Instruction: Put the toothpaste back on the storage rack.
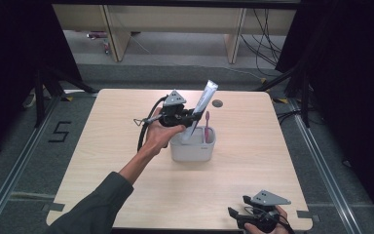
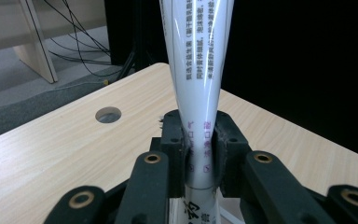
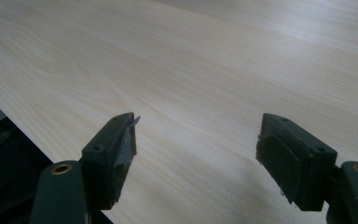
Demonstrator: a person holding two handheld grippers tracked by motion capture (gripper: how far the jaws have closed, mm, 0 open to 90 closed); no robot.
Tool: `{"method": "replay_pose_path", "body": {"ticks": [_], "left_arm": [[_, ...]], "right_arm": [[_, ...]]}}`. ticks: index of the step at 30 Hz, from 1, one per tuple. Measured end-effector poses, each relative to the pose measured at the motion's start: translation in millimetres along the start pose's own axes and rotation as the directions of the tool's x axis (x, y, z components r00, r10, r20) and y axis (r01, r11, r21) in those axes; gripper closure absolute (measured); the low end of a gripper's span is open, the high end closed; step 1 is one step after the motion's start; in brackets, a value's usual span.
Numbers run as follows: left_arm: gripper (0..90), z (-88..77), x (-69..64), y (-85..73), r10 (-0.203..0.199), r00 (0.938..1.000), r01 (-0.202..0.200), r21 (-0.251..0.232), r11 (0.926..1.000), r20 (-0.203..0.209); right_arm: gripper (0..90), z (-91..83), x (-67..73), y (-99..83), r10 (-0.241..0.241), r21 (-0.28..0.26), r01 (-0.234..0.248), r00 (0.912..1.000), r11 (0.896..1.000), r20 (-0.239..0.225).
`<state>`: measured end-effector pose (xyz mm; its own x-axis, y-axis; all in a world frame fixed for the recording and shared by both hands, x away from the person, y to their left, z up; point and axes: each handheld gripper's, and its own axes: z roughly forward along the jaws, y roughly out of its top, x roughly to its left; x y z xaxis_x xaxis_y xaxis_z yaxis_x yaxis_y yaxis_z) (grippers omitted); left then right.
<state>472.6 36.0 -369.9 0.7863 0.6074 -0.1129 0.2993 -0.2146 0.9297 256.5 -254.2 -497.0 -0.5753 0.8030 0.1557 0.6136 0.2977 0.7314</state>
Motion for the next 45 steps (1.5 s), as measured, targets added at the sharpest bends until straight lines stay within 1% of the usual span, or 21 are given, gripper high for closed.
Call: {"method": "replay_pose_path", "body": {"ticks": [3, 4, 5, 8, 9, 10, 13, 15, 16, 18, 22, 26, 28, 31, 33, 35, 39, 40, 43, 44, 45], "left_arm": [[76.4, 3.7, -0.3, -2.1, 0.009, 1.0, -0.009, -0.006, 0.9999, 0.002], [76.4, 5.0, -0.2, -3.0, 0.01, 0.9999, -0.01, -0.006, 0.9999, 0.001], [76.4, 6.3, -0.1, -3.9, 0.013, 0.9999, -0.013, -0.002, 0.9999, -0.002], [76.4, 8.8, -0.6, -7.4, 0.008, 1.0, -0.008, -0.005, 1.0, 0.002], [76.4, 9.8, -0.7, -9.1, 0.006, 1.0, -0.006, -0.002, 1.0, 0.002], [76.4, 10.8, -0.2, -11.0, 0.015, 0.9999, -0.015, 0.001, 0.9999, -0.002], [76.4, 13.1, 1.0, -16.2, 0.015, 0.9999, -0.015, 0.0, 0.9999, -0.004], [76.4, 13.4, 2.6, -18.5, 0.011, 0.9999, -0.011, -0.004, 0.9999, -0.009], [76.4, 13.4, 3.1, -19.6, 0.01, 0.9999, -0.01, -0.006, 0.9999, -0.008], [76.4, 13.5, 3.0, -21.9, 0.014, 0.9999, -0.014, -0.008, 0.9999, -0.008], [76.4, 13.2, 3.7, -26.1, 0.017, 0.9998, -0.017, -0.003, 0.9999, -0.009], [76.4, 13.1, 2.7, -29.1, 0.023, 0.9997, -0.023, -0.017, 0.9996, -0.007], [76.4, 13.4, 2.9, -31.3, 0.024, 0.9997, -0.024, -0.021, 0.9995, -0.002], [76.3, 14.1, 2.8, -35.0, 0.028, 0.9994, -0.028, -0.017, 0.9995, -0.019], [76.3, 14.7, 3.6, -37.2, 0.013, 0.9997, -0.013, -0.022, 0.9997, -0.019], [76.3, 14.8, 3.9, -38.5, 0.019, 0.9997, -0.019, -0.028, 0.9994, -0.018], [76.3, 15.2, 3.2, -40.6, 0.015, 0.9997, -0.015, -0.029, 0.9995, -0.021], [76.3, 15.3, 3.1, -41.4, 0.016, 0.9997, -0.016, -0.029, 0.9994, -0.021], [76.2, 15.5, 2.9, -43.3, 0.011, 0.9997, -0.011, -0.029, 0.9995, -0.021], [76.2, 15.6, 3.3, -44.1, 0.015, 0.9997, -0.016, -0.029, 0.9994, -0.019], [76.2, 15.7, 3.3, -44.7, 0.014, 0.9997, -0.015, -0.029, 0.9995, -0.019]], "right_arm": [[28.6, -1.3, -0.2, -0.3, -0.008, -0.003, 0.008, 0.9998, 1.0, 0.02], [28.6, -1.2, -0.4, -0.4, -0.008, -0.004, 0.008, 0.9999, 1.0, 0.013], [28.6, -1.5, 1.6, -0.5, 0.021, 0.004, -0.021, 0.9998, 1.0, 0.007], [28.6, -1.8, 1.3, -0.8, 0.022, 0.003, -0.022, 0.9997, 1.0, 0.006], [28.6, -2.1, 1.3, -0.9, 0.021, 0.003, -0.021, 0.9997, 1.0, 0.009], [28.6, -2.0, -0.3, -0.8, 0.0, -0.003, 0.0, 0.9999, 1.0, 0.016], [28.6, -2.0, -1.3, -1.1, -0.009, -0.005, 0.009, 0.9998, 1.0, 0.017], [28.6, -1.6, -0.8, -1.4, -0.004, -0.013, 0.004, 0.9998, 1.0, 0.018], [28.6, -2.6, -0.8, -1.1, -0.008, -0.005, 0.008, 0.9996, 1.0, 0.026], [28.6, -1.8, -0.8, -1.4, -0.005, -0.01, 0.005, 0.9998, 1.0, 0.017], [28.6, -2.1, -0.7, -1.4, -0.006, -0.003, 0.006, 0.9998, 1.0, 0.02], [28.6, -2.5, -0.7, -1.6, -0.009, -0.002, 0.009, 0.9996, 1.0, 0.028], [28.6, -2.3, -0.9, -1.5, -0.009, -0.002, 0.009, 0.9997, 1.0, 0.022], [28.6, -2.5, -0.8, -1.7, -0.007, 0.0, 0.007, 0.9997, 1.0, 0.022], [28.6, -1.7, -0.7, -1.9, -0.004, -0.007, 0.005, 0.9998, 1.0, 0.021], [28.6, -1.5, -0.6, -2.2, -0.006, -0.009, 0.006, 0.9998, 1.0, 0.021], [28.6, -0.7, -0.8, -2.5, -0.007, -0.005, 0.007, 0.9998, 1.0, 0.017], [28.6, -0.2, -0.6, -2.7, 0.0, 0.002, 0.0, 1.0, 1.0, 0.003], [28.6, -2.4, -1.0, -2.2, -0.013, 0.003, 0.013, 0.9996, 1.0, 0.027], [28.6, -2.3, 1.0, -2.4, 0.018, 0.006, -0.018, 0.9997, 1.0, 0.019], [28.6, -2.4, 0.6, -2.5, 0.014, 0.007, -0.014, 0.9997, 1.0, 0.02]]}}
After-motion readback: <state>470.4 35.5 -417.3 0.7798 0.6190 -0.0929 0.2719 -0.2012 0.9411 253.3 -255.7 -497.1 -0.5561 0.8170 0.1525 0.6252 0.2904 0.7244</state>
